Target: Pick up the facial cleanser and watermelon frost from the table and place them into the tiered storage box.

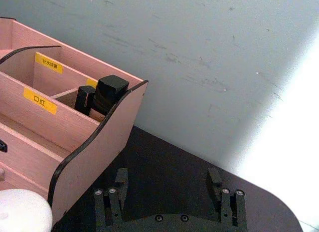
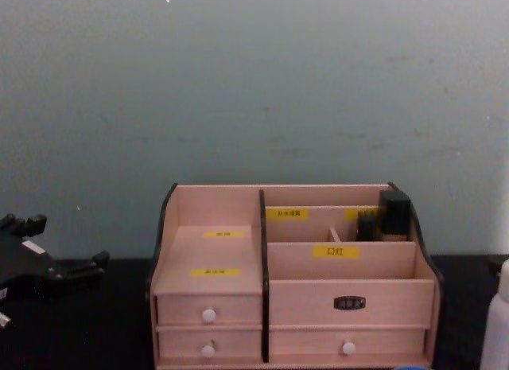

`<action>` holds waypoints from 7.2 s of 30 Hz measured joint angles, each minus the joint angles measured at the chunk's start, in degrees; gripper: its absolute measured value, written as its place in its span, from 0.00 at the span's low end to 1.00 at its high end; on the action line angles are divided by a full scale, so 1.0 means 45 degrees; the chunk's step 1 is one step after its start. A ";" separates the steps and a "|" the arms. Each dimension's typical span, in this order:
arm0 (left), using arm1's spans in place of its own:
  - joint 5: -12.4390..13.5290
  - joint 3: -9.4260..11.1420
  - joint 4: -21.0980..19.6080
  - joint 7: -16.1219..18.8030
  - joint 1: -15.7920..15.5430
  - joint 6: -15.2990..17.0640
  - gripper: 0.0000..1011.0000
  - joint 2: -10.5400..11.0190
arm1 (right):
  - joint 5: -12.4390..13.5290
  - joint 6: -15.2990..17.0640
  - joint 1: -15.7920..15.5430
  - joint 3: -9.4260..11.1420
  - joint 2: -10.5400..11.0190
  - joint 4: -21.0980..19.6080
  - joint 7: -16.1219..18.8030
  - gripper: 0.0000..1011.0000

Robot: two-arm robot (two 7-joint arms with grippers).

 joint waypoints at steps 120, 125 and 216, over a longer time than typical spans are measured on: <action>0.0000 0.0000 0.0000 0.0000 -0.0001 0.0000 0.99 0.0000 | 0.2775 0.2608 -0.5392 0.3634 0.2836 -0.5059 0.4780 0.99; -0.0001 0.0000 0.0000 0.0000 0.0000 0.0000 0.99 0.0000 | 0.2826 0.3009 -0.5124 0.3522 0.2398 -0.4927 0.4846 0.99; 0.0000 0.0000 0.0000 0.0000 -0.0001 0.0000 0.99 0.0000 | 0.2478 0.3988 -0.3498 0.3333 0.0254 -0.4088 0.5249 0.59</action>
